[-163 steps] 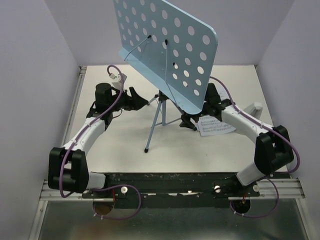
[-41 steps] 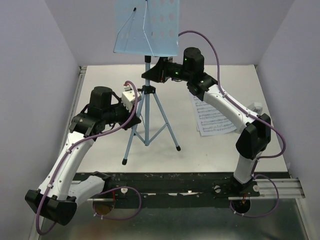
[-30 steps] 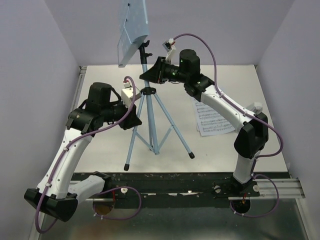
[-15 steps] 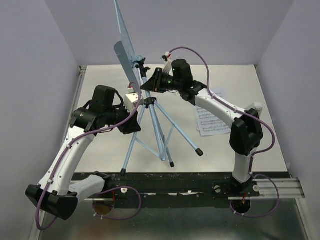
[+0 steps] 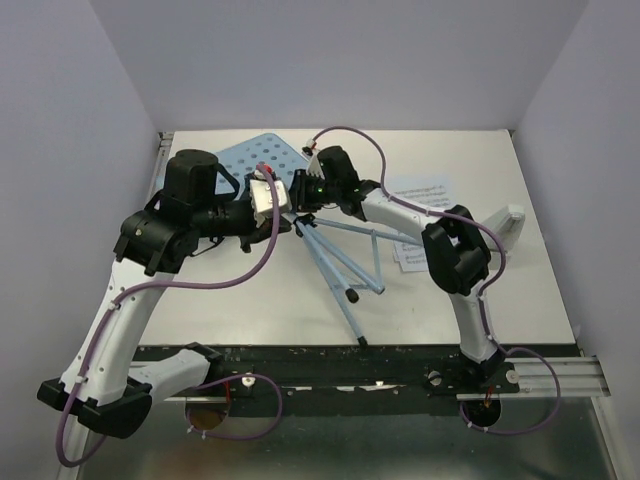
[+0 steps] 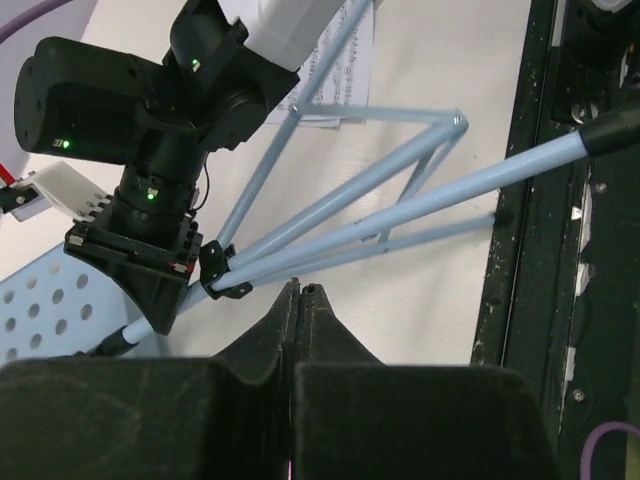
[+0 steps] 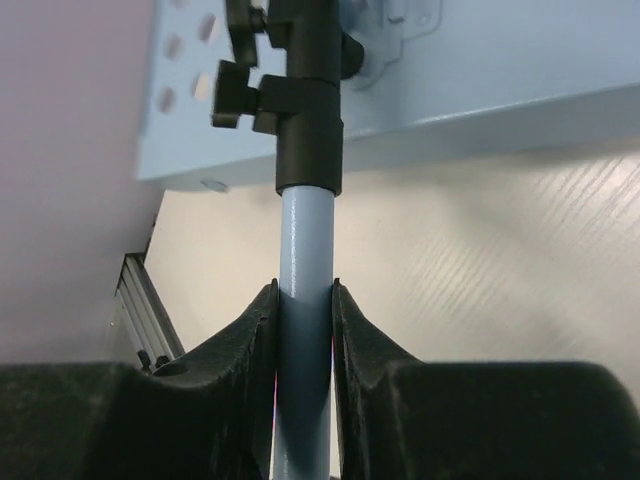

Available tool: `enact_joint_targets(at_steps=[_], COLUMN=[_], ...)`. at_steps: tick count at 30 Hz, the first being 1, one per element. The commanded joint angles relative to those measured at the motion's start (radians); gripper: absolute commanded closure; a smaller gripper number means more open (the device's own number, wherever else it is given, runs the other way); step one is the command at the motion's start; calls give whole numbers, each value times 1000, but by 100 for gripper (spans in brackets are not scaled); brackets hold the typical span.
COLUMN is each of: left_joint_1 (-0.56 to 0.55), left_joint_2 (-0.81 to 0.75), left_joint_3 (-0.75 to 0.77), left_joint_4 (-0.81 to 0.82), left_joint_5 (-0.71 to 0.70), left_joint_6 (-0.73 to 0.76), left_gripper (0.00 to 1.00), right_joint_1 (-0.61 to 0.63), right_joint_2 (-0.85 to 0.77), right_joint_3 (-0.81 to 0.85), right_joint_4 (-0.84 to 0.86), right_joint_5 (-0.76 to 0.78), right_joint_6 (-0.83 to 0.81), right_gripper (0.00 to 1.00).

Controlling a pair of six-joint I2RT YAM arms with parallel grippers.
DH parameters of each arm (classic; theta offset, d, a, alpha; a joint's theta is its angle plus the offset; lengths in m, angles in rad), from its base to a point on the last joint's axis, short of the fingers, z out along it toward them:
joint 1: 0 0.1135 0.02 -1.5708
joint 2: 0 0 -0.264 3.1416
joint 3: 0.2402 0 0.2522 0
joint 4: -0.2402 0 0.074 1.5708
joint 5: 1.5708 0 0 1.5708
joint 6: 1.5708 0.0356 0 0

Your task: Pack up the instrument practice props

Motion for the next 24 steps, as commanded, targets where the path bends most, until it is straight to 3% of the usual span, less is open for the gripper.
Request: enact_joint_targets(at_steps=[1, 7, 13, 15, 17, 20, 24], left_joint_1=[-4, 31, 49, 51, 51, 63, 156], left_joint_2=[42, -55, -156, -162, -166, -143, -74], left_joint_3=[-12, -199, -397, -438, -480, -518, -534], left_joint_4=[-57, 30, 240, 286, 356, 458, 580], left_joint_5=[-42, -135, -439, -454, -432, -442, -341], left_joint_6=[80, 8, -325, -398, -448, -563, -747], left_gripper=[100, 100, 100, 62, 42, 29, 23], right_joint_1=[0, 0, 1, 0, 1, 1, 1], right_joint_2=[-40, -39, -49, -59, -68, -79, -89], right_joint_3=[80, 80, 57, 48, 41, 30, -1], right_joint_4=[195, 193, 170, 170, 166, 152, 138], right_joint_5=[-43, -45, -31, -40, -54, -52, -56], right_joint_6=[38, 34, -6, -23, -43, -72, -124], right_gripper=[100, 100, 100, 100, 100, 100, 100])
